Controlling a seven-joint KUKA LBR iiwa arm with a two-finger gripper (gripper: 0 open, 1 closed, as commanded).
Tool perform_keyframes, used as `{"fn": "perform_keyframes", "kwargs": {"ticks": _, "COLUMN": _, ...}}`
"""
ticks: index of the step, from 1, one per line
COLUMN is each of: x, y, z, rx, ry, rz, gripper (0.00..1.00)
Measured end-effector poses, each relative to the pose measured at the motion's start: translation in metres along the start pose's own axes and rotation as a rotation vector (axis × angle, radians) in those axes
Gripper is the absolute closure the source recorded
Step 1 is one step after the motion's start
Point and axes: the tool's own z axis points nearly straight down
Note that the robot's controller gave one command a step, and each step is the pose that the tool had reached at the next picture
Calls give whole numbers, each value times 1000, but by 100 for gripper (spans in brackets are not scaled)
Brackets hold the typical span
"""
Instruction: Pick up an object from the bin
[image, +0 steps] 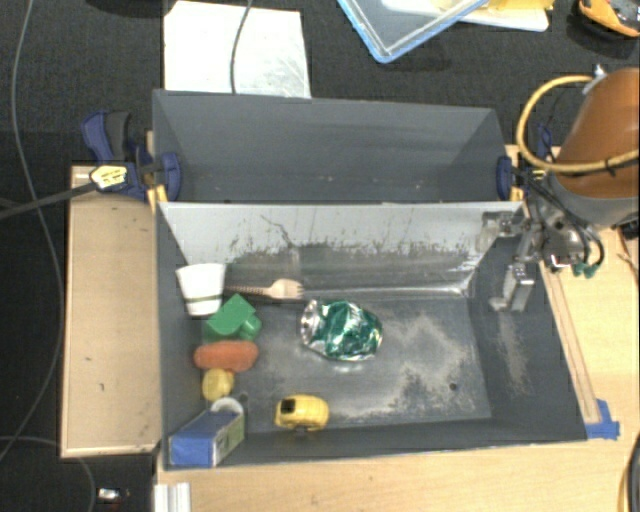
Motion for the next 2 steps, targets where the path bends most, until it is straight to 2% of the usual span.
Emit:
{"fn": "perform_keyframes", "kwargs": {"ticks": 1, "x": 0, "y": 0, "z": 0, "rx": 0, "ry": 0, "rz": -1, "gripper": 0}}
{"fn": "perform_keyframes", "kwargs": {"ticks": 2, "x": 24, "y": 145, "z": 62, "rx": -1, "ry": -3, "rz": -121, "gripper": 100}}
